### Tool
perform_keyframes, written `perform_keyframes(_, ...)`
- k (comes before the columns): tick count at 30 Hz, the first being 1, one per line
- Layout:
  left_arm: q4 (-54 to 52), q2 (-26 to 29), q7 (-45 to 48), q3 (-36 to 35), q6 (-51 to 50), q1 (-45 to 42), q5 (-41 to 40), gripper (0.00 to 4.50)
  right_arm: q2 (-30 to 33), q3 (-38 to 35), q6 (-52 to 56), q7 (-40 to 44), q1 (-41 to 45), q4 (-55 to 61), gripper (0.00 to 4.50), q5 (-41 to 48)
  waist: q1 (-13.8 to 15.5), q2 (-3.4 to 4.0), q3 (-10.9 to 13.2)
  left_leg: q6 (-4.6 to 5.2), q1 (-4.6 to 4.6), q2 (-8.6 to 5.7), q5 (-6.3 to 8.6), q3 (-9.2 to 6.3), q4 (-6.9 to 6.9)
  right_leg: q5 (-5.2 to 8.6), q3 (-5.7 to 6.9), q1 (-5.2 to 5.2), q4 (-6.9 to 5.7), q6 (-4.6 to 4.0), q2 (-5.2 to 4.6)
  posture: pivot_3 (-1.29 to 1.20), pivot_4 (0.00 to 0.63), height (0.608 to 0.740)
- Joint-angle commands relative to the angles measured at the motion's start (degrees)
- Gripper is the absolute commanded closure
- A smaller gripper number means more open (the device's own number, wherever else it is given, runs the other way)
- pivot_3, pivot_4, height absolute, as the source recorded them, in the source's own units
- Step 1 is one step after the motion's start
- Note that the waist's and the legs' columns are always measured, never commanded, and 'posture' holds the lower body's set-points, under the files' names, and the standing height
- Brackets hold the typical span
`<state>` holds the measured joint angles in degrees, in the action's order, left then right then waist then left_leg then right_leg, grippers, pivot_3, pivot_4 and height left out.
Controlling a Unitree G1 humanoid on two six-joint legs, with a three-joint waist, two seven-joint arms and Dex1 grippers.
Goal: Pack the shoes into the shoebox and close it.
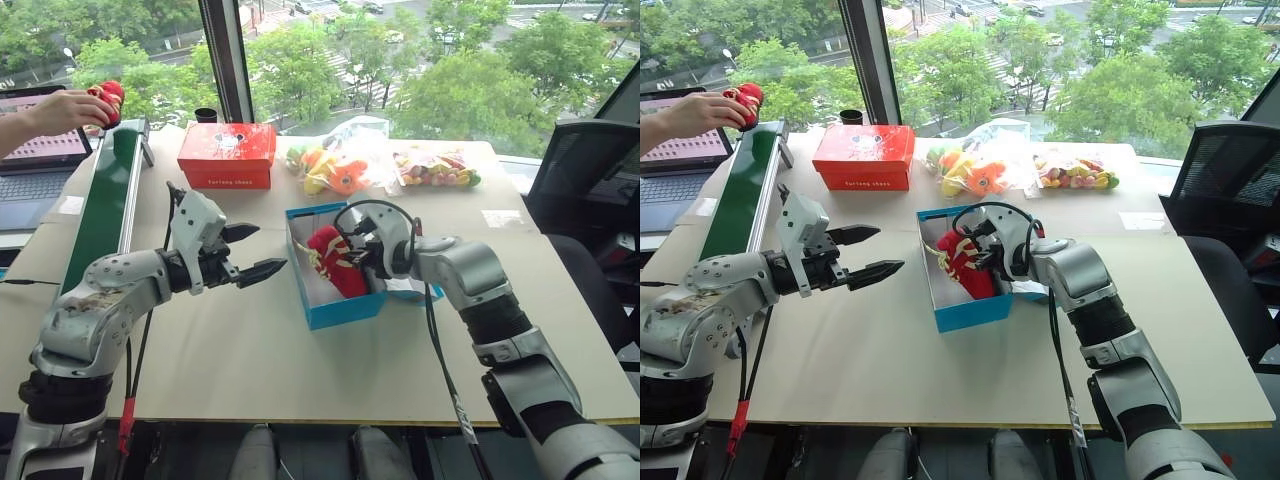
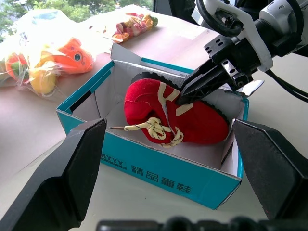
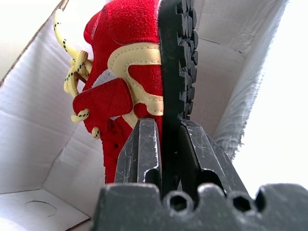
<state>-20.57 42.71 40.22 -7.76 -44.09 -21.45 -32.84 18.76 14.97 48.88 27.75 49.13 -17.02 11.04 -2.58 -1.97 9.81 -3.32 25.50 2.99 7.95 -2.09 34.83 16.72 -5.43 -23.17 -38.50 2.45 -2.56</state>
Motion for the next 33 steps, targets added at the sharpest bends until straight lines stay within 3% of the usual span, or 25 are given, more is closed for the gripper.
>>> perform_keyframes(1, -1.87, 0.80, -1.77, -2.59, -0.24, 0.46, 0.36, 0.00, -0.55, -1.09, -4.89, -0.32, 2.87, 1.30, 0.04, -2.27, -0.01, 0.00, 0.00, 0.00, 0.00, 0.00, 0.00, 0.00, 0.00, 0.00, 0.00, 0.00, 0.00, 0.00, 0.00, 0.00, 0.150, 0.739)
perform_keyframes(6, 3.92, 0.18, -9.87, -7.64, 1.04, 2.39, 5.58, 0.00, -4.37, -7.35, -5.96, 4.04, 6.57, 8.05, 0.04, 5.07, -0.60, 0.01, 0.00, 0.00, 0.00, 0.02, 0.00, 0.00, -0.03, 0.00, -0.01, -0.06, -0.06, 0.00, 0.02, 0.00, 0.150, 0.739)
perform_keyframes(10, 5.82, -2.04, -15.63, -9.92, 1.87, 3.97, 8.63, 0.00, -5.95, -9.98, -12.65, 6.14, 6.34, 11.63, 0.04, 6.69, -0.32, 0.01, 0.00, 0.00, 0.00, 0.02, 0.01, -0.01, -0.03, 0.00, 0.02, -0.02, -0.05, 0.00, 0.00, 0.00, 0.150, 0.739)
perform_keyframes(15, 11.91, -5.40, -25.54, -15.75, 4.67, 5.18, 13.64, 0.00, -4.05, -9.42, -12.75, 20.79, 2.65, 18.18, 0.04, 15.44, 0.25, 0.00, 0.00, 0.00, 0.00, 0.02, 0.01, -0.04, 0.01, 0.00, 0.07, 0.02, -0.05, -0.01, 0.00, 0.00, 0.150, 0.739)
perform_keyframes(18, 15.43, -7.65, -29.71, -21.04, 7.82, 5.82, 14.37, 0.00, -3.31, -8.00, -11.01, 24.67, 0.75, 21.22, 0.04, 18.26, 0.15, -0.01, 0.00, 0.00, -0.01, 0.03, 0.01, -0.04, 0.02, -0.01, 0.07, 0.03, -0.06, -0.01, 0.00, 0.00, 0.150, 0.739)
perform_keyframes(23, 20.47, -9.88, -32.78, -27.60, 13.87, 6.82, 14.43, 0.00, -2.27, -4.35, -9.70, 26.52, -2.07, 22.24, 0.04, 17.55, -0.04, -0.01, -0.01, 0.00, -0.04, 0.05, 0.01, -0.04, 0.02, -0.02, 0.06, -0.01, -0.15, -0.03, 0.01, 0.00, 0.150, 0.739)
perform_keyframes(33, 32.82, -7.75, -27.26, -28.94, 23.54, 6.42, 13.61, 0.00, -1.34, -1.19, -12.32, 25.71, -5.00, 22.12, 0.04, 13.36, 0.20, -0.09, -0.06, -0.02, -0.07, 0.04, 0.00, -0.05, 0.04, -0.02, 0.10, 0.02, -0.16, -0.04, 0.00, 0.00, 0.150, 0.739)
